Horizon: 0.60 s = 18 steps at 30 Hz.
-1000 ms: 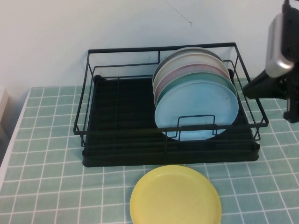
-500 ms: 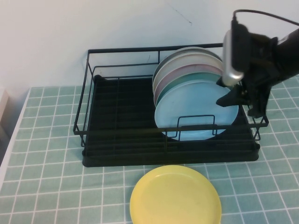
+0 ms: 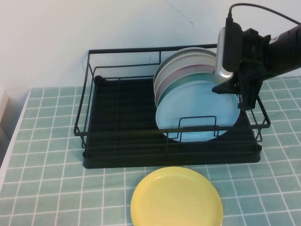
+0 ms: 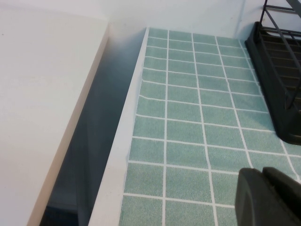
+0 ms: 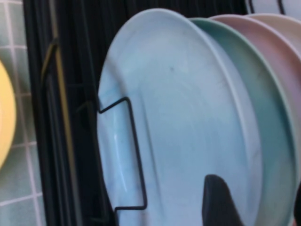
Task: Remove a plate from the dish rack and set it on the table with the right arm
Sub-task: Grasp the plate from the shelf
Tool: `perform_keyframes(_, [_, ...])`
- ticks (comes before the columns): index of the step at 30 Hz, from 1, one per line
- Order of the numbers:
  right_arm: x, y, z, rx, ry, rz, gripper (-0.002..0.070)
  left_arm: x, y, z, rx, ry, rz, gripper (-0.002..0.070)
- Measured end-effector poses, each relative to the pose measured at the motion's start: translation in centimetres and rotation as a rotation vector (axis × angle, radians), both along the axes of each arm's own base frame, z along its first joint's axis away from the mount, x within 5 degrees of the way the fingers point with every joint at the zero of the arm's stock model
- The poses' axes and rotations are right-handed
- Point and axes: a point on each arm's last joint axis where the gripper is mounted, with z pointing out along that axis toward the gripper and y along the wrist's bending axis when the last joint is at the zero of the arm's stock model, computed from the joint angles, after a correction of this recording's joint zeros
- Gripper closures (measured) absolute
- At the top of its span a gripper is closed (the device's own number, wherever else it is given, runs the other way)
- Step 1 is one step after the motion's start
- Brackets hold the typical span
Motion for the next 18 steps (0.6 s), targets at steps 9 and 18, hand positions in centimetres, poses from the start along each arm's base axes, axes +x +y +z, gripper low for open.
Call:
perform_keyframes(9, [0.5, 0.2, -1.0, 0.004, 0.014, -0.007, 0.0342, 0.0, 0.0, 0.0, 0.0, 0.0, 0.0, 0.0678])
perform_keyframes(18, [1.7, 0.5, -3.3, -0.003, 0.038, -0.008, 0.038, 0.0, 0.0, 0.0, 0.0, 0.0, 0.0, 0.0678])
